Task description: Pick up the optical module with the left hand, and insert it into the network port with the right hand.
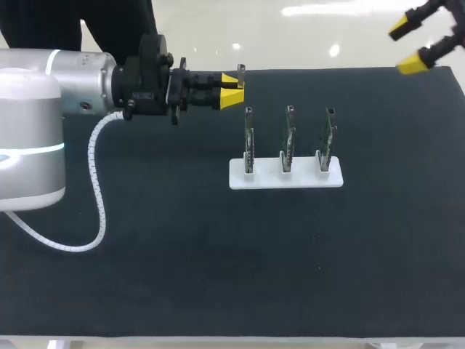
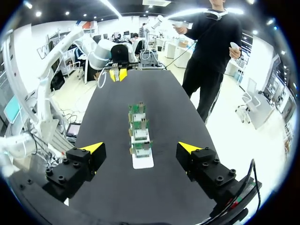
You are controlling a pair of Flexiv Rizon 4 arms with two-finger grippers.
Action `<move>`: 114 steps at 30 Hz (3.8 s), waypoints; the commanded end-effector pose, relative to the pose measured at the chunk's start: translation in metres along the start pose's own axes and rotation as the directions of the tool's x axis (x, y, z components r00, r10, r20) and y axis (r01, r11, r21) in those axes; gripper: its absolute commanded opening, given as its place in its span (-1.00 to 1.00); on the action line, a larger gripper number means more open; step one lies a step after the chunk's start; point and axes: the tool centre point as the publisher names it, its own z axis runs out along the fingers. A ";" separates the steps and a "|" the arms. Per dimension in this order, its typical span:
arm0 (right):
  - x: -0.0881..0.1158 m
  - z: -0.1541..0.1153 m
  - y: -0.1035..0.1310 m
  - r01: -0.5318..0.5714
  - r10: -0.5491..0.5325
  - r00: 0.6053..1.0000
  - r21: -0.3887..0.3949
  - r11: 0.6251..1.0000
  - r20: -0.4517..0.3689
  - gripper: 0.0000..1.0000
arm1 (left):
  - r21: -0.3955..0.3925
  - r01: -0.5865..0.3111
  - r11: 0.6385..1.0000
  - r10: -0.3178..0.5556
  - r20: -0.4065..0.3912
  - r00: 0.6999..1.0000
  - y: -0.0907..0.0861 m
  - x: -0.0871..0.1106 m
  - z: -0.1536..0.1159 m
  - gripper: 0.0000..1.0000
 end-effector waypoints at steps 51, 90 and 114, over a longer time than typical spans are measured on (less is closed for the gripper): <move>-0.136 0.107 0.067 -0.116 0.112 0.992 0.067 0.991 0.055 1.00 | -0.001 -0.001 1.000 0.001 0.002 1.000 0.000 0.001 0.000 -1.00; -0.173 0.152 0.077 -0.034 0.032 0.997 0.035 0.999 0.071 1.00 | -0.001 -0.001 1.000 0.001 0.002 1.000 0.000 0.001 0.000 -1.00; -0.173 0.159 0.080 -0.021 0.018 0.996 0.039 0.999 0.085 -0.30 | -0.001 -0.001 1.000 0.001 0.002 1.000 0.000 0.001 0.000 -1.00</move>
